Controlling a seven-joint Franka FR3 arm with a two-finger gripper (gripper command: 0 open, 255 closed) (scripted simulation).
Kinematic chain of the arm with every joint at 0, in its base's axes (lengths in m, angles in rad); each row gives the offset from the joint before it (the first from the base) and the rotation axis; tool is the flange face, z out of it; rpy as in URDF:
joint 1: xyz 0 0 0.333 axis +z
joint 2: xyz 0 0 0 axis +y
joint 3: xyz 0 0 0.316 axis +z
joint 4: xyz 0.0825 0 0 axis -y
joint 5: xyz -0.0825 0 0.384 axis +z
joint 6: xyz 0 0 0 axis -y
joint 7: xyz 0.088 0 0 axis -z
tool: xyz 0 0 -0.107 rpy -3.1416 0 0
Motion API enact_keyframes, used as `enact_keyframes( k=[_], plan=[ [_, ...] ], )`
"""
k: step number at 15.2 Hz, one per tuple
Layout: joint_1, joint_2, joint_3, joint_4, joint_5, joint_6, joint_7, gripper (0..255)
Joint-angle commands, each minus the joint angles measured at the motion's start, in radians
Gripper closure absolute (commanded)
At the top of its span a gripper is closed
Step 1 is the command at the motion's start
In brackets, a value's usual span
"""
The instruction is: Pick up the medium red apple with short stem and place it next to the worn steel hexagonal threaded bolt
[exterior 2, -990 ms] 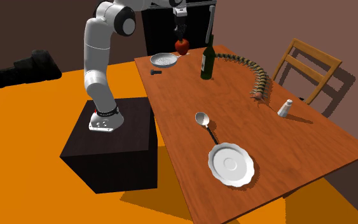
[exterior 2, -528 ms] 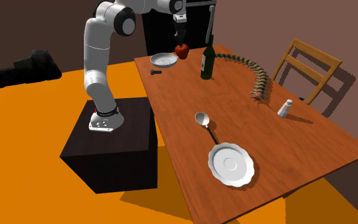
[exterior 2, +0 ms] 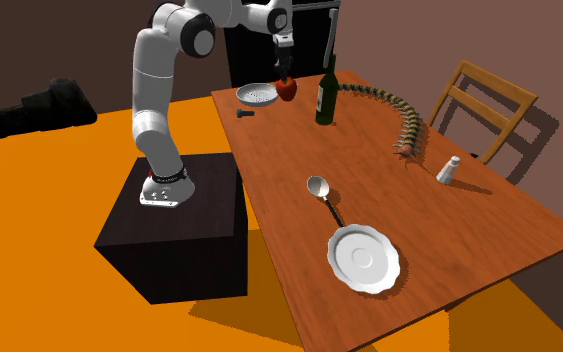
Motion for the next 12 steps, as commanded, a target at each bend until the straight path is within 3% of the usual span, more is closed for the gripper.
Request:
enact_keyframes(
  k=[1,8,12],
  plan=[
    [-0.001,0.003,-0.001,-0.023,-0.003,0.026,0.003,255],
    [0.000,0.027,-0.009,-0.085,-0.019,0.109,0.015,255],
    [0.000,0.027,-0.009,-0.085,-0.019,0.109,0.015,255]
  ],
)
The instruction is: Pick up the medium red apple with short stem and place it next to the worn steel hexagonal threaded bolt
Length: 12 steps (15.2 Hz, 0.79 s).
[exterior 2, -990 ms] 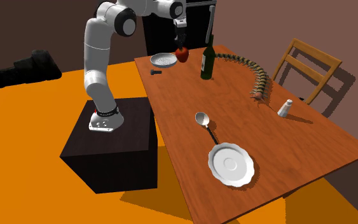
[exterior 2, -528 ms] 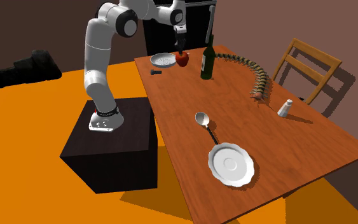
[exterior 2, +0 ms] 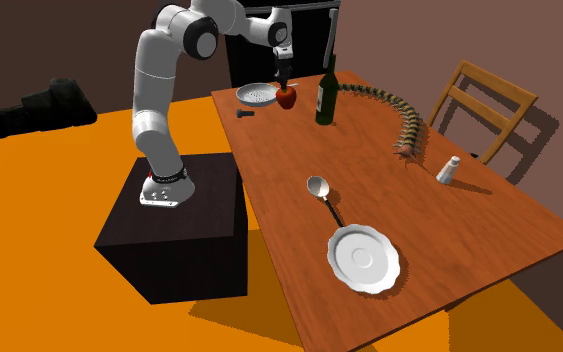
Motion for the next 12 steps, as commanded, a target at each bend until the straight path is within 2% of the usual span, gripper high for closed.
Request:
enact_keyframes(
  k=[1,4,5,10,12],
  plan=[
    [0.000,0.000,0.000,-0.001,0.000,0.001,0.000,255],
    [0.000,0.000,0.000,-0.001,0.000,0.001,0.000,255],
    [0.000,0.000,0.000,-0.001,0.000,0.001,0.000,0],
    [0.000,0.000,0.000,-0.001,0.000,0.001,0.000,0],
    [-0.002,-0.023,0.006,0.036,0.014,-0.056,-0.009,0]
  ],
)
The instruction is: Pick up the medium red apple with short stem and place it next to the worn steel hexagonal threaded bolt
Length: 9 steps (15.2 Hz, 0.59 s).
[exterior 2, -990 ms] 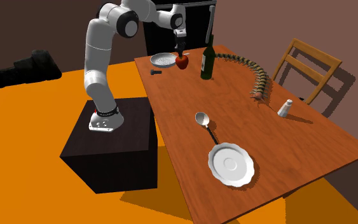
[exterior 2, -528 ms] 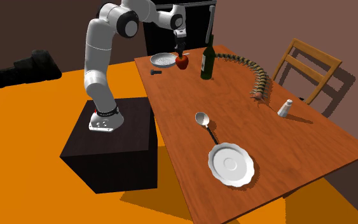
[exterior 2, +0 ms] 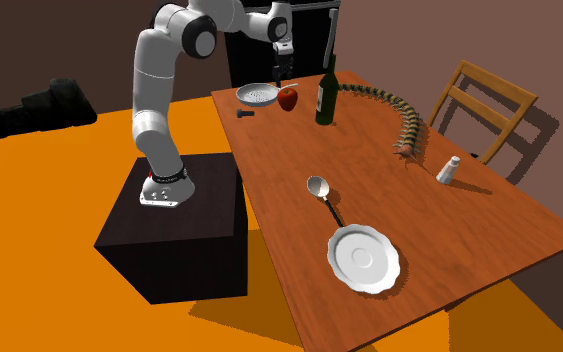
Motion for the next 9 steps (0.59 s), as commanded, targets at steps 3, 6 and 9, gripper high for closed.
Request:
enact_keyframes(
  k=[3,6,9],
  plan=[
    [-0.001,-0.025,0.007,0.048,0.015,-0.070,-0.009,0],
    [-0.001,-0.025,0.007,0.048,0.015,-0.070,-0.009,0],
    [-0.001,-0.025,0.007,0.048,0.015,-0.070,-0.009,0]
  ],
)
